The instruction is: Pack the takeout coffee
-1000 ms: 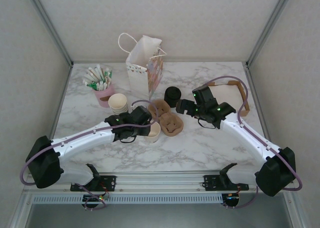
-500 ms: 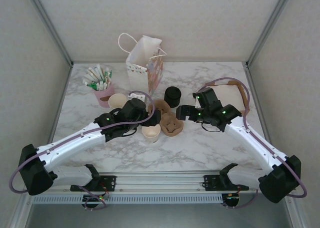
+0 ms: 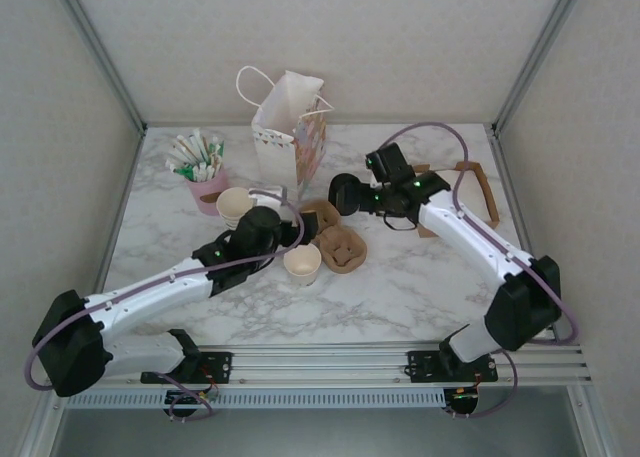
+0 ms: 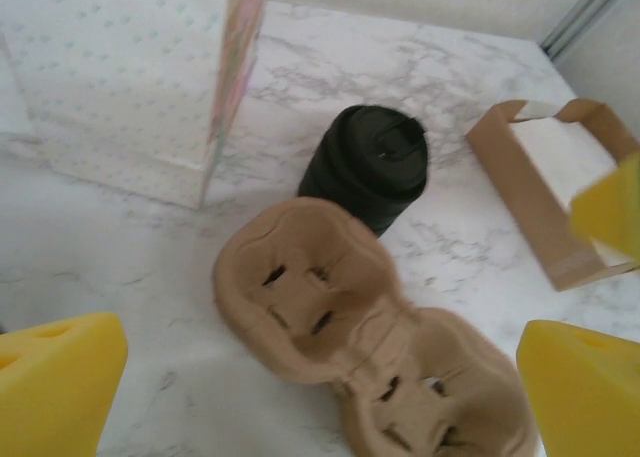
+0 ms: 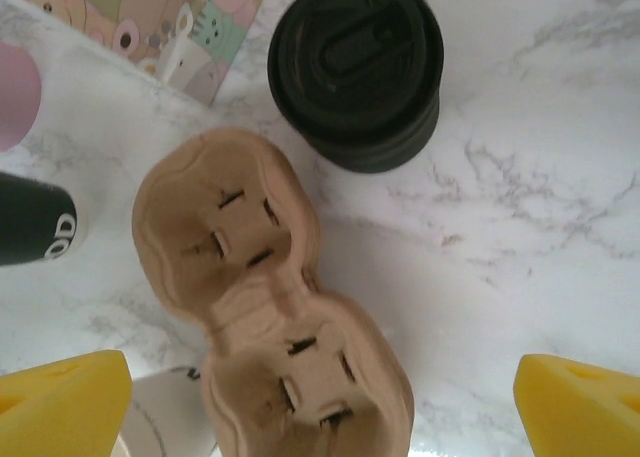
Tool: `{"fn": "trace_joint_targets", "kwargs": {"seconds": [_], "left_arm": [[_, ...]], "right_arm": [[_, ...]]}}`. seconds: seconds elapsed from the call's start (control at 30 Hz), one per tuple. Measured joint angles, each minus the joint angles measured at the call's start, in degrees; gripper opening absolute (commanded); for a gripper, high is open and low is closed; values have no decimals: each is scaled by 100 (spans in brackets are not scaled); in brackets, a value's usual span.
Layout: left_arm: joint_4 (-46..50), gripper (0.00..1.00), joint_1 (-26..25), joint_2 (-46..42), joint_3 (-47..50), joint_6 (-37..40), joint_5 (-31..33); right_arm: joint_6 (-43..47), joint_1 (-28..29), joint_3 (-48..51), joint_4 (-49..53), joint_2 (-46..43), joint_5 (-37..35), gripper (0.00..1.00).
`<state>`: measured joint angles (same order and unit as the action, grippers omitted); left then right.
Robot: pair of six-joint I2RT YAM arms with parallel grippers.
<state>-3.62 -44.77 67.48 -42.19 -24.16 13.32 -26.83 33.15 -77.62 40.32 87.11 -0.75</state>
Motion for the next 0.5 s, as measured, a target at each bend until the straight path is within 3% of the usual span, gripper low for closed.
{"fn": "trace_joint_targets", "kwargs": {"seconds": [0.23, 0.5], "left_arm": [[-929, 100, 479, -601, 887, 114, -378], [-1530, 100, 643, -953, 1513, 122, -691]], "right_arm": [[227, -17, -1351, 208, 1246, -223, 99], [286, -339, -2374, 562, 2461, 92, 99]]}}
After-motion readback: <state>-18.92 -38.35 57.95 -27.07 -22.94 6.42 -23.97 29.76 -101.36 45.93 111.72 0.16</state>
